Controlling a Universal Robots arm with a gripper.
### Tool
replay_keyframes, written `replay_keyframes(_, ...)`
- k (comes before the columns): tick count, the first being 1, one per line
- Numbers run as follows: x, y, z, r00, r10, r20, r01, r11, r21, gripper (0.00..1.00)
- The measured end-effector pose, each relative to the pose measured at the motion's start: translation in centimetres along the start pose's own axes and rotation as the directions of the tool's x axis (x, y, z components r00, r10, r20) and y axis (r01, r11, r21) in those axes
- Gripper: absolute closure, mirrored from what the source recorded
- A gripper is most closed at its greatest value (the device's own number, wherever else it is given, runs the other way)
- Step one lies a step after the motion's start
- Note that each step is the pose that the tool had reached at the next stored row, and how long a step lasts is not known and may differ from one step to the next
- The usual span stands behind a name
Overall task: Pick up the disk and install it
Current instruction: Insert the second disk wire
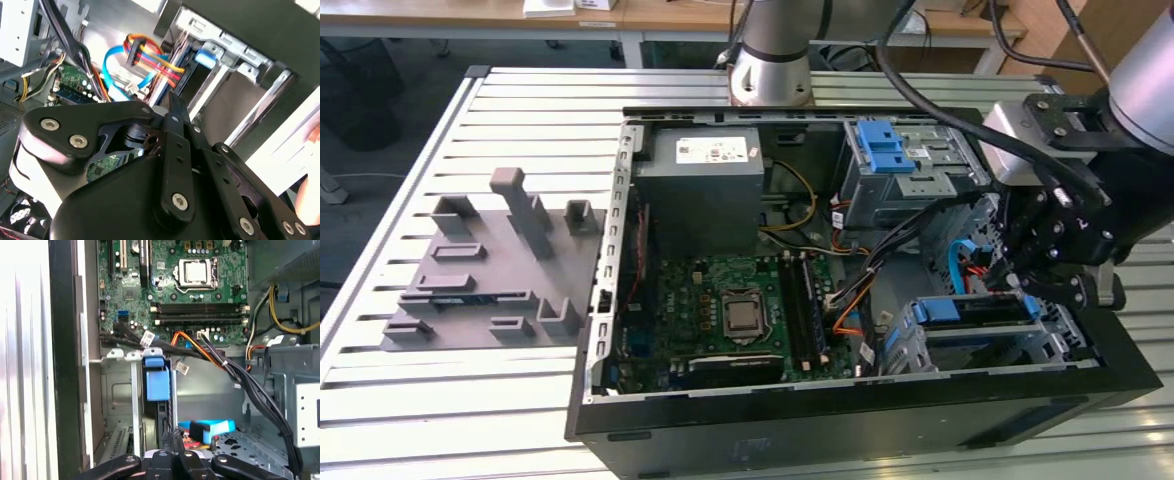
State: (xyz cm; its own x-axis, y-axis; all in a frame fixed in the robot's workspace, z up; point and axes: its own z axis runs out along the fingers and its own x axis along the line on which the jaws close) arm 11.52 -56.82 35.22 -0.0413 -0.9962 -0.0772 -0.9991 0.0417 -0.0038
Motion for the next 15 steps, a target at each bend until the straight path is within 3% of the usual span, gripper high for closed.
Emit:
replay_keyframes(4,0.04,1.01,-0.17,1.0000,0.000,-0.0002,0.000,1.0000,0.0052,0.89)
replay_keyframes(10,-0.08,1.34,-1.37,1.0000,0.000,0.0003,0.000,1.0000,0.0073,0.89)
replay_keyframes(15,-0.22,1.68,-1.73,1.0000,-0.001,0.0004,0.001,1.0000,0.0076,0.89)
